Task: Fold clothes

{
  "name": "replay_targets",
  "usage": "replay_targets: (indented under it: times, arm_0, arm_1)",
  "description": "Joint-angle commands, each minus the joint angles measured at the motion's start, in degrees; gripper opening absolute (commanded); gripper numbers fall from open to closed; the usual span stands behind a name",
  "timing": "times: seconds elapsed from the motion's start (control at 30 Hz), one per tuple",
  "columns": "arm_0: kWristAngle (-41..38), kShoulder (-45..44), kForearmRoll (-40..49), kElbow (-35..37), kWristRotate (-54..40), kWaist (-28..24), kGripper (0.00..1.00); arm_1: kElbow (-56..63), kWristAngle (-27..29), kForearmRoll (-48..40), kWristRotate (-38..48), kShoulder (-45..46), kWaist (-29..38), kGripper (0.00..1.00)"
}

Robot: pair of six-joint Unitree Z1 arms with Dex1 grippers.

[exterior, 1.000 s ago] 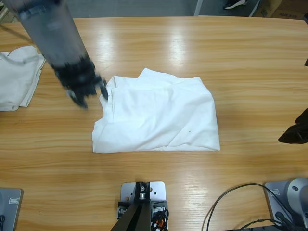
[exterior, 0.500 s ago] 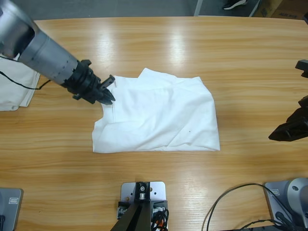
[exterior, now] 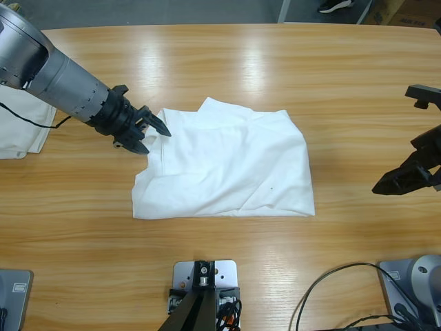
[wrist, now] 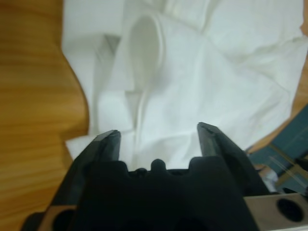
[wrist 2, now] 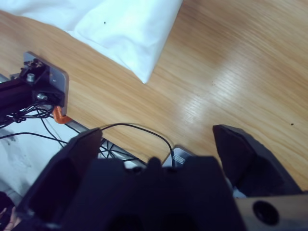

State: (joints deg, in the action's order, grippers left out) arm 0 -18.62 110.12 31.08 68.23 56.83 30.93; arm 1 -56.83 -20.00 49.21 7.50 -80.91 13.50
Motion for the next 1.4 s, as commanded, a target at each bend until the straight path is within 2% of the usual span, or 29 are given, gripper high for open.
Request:
replay_targets:
  times: [0.03,0.17,0.23,0.4,1.0,1.17,1.23,1.33,1.4]
  arm_0:
    - [3.8,6.0,-0.9,-0.6,-3.3,-0.4,0.965]
    - [2.1,5.8,-0.9,1.5,-2.8,0.1,0.931]
    - [1.0,5.3,-0.9,2.9,-2.3,0.2,0.848]
    - [-1.4,5.4,-0.9,6.3,-0.2,0.3,0.825]
    - [-1.8,11.0,-1.9,5.2,-2.8,1.7,0.824]
    - [-3.4,11.0,-7.3,5.2,-4.4,1.7,0.81]
    - [-3.9,10.7,-9.2,5.3,-4.3,1.7,0.595]
    - [-3.9,11.4,-9.4,5.2,-3.9,1.7,0.44]
    - [-3.9,11.6,-9.4,4.3,-3.9,1.7,0.41]
  arm_1:
    - [1.3,-1.6,-1.3,0.8,-3.7,-0.6,0.941]
    - [1.0,-1.7,-1.6,0.7,-4.6,-0.6,0.941]
    - [1.0,-1.7,-1.7,0.7,-5.0,-0.6,0.941]
    - [1.7,-1.7,-2.5,0.7,-5.5,-0.6,0.941]
    - [1.7,-1.4,-3.1,0.8,-5.9,-0.6,0.941]
    - [1.9,-1.3,-3.1,0.8,-5.9,-0.6,0.941]
    - [2.2,-1.3,-3.2,0.7,-6.0,-0.6,0.941]
    - [2.3,-1.4,-3.4,0.7,-6.0,-0.6,0.941]
    - [2.4,-1.4,-3.4,0.7,-6.0,-0.6,0.941]
